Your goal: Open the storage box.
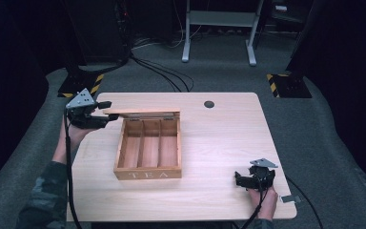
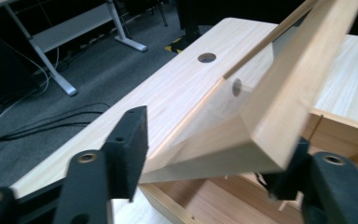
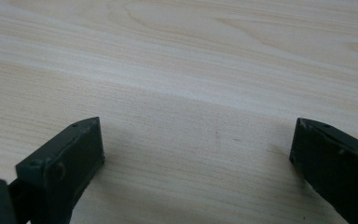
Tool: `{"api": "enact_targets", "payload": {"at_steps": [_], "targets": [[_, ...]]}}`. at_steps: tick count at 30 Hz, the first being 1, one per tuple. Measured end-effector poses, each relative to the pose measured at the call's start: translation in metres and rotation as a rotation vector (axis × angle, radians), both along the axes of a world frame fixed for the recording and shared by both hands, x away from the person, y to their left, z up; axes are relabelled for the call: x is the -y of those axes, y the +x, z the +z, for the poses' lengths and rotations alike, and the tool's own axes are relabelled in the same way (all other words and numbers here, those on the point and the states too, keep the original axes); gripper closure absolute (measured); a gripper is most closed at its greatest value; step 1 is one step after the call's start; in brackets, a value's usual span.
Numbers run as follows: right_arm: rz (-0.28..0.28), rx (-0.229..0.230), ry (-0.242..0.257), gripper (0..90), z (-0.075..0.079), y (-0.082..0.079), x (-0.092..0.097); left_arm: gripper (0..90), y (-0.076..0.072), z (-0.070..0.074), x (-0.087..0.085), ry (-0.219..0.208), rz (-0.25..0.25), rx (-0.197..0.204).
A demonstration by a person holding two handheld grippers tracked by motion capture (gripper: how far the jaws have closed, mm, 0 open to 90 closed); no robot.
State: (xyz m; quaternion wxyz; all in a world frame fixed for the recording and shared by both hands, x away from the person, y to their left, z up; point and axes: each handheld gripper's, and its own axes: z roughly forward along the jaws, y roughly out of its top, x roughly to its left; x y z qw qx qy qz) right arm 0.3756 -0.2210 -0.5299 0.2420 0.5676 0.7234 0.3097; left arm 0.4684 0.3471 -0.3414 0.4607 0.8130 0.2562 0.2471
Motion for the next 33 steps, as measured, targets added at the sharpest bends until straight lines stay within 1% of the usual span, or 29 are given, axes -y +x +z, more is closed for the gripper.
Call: {"api": "enact_targets", "payload": {"at_steps": [2,3,4,7,9,12,15,16,20,24,27,28,33], "targets": [[0.001,-0.001,-0.002,2.1,0.0,0.0,0.0,36.0,-0.004,-0.004,0.001,-0.006,0.006,0.005],[0.001,0.0,-0.002,2.1,0.0,0.0,0.0,34.6,-0.007,-0.005,0.002,-0.014,0.01,-0.008],[0.002,0.0,-0.001,2.1,0.0,0.0,0.0,32.3,-0.009,-0.007,0.002,-0.014,0.011,0.0],[0.002,0.0,-0.001,2.1,0.0,0.0,0.0,31.5,-0.017,-0.014,0.003,-0.014,0.027,0.008],[0.001,0.0,-0.001,2.1,0.0,0.0,0.0,29.1,-0.022,-0.019,0.003,-0.033,0.026,0.003],[0.002,0.0,-0.001,2.1,0.0,0.0,0.0,27.7,-0.028,-0.025,0.004,-0.038,0.033,0.006],[0.001,0.0,-0.001,2.1,0.0,0.0,0.0,26.7,-0.035,-0.031,0.004,-0.054,0.036,-0.003],[0.001,0.0,-0.001,2.2,0.0,0.0,0.0,26.0,-0.037,-0.034,0.004,-0.05,0.037,0.0],[0.001,0.0,-0.001,2.1,0.0,0.0,0.0,23.7,-0.044,-0.043,0.005,-0.054,0.04,-0.014],[0.001,0.001,-0.001,2.3,0.0,0.0,0.0,22.7,-0.05,-0.056,0.004,-0.073,0.042,-0.031],[-0.001,0.002,0.004,2.3,0.0,0.0,0.0,22.5,-0.055,-0.064,0.005,-0.079,0.045,-0.044],[-0.001,0.002,0.004,2.3,0.0,0.0,0.0,22.4,-0.056,-0.067,0.005,-0.075,0.047,-0.047],[-0.002,0.002,0.004,2.3,0.0,0.0,0.0,21.6,-0.062,-0.081,0.005,-0.079,0.048,-0.076]]}}
